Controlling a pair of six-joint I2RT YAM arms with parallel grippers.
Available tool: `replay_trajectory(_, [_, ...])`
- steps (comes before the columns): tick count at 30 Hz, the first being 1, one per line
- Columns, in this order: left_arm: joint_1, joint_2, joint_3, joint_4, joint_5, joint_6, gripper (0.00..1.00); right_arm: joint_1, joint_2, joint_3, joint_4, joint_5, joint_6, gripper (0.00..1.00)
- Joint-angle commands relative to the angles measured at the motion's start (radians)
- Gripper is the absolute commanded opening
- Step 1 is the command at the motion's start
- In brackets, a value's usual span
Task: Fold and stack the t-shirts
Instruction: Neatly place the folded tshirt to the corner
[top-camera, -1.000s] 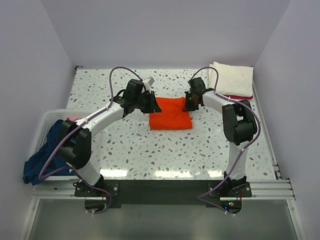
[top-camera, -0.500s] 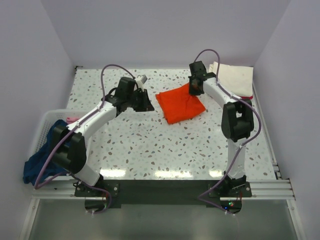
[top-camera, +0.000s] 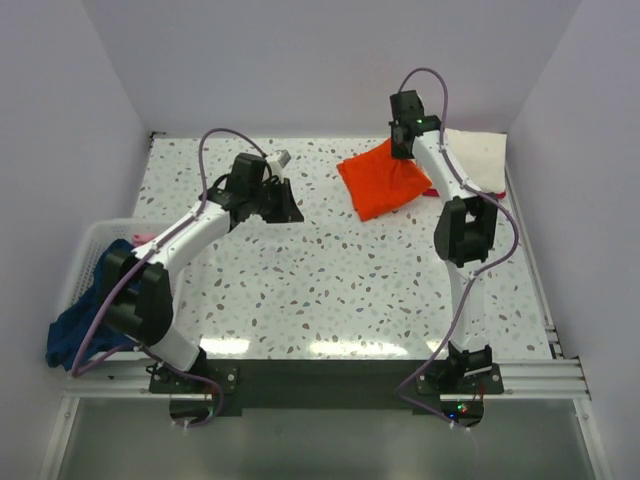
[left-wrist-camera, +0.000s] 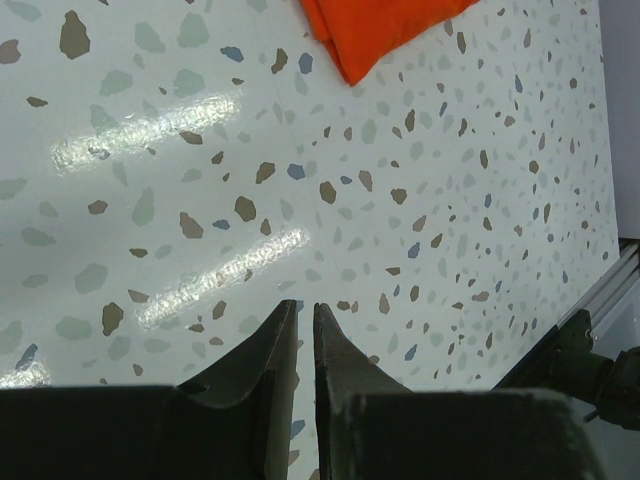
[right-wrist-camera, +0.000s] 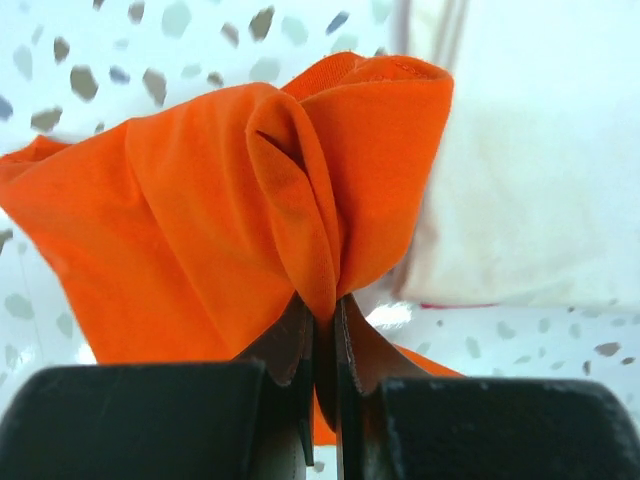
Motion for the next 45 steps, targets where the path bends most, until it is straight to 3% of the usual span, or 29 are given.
replay_trajectory(1, [0.013, 0.014, -0.009, 0.0, 0.032, 0.034, 0.16, -0.038, 0.025, 0.162, -0.022, 0.067, -0.078, 0.0])
replay_trajectory(10, [0.034, 0.068, -0.018, 0.003, 0.065, 0.049, 0.15, -0.1, 0.085, 0.297, 0.03, 0.096, -0.178, 0.0])
replay_trajectory(22, [0.048, 0.111, -0.043, 0.029, 0.105, 0.057, 0.14, -0.189, 0.039, 0.352, 0.071, 0.03, -0.269, 0.0])
replay_trajectory(45, [0.049, 0.139, -0.063, 0.04, 0.104, 0.068, 0.13, -0.338, -0.045, 0.332, 0.071, -0.143, -0.202, 0.0])
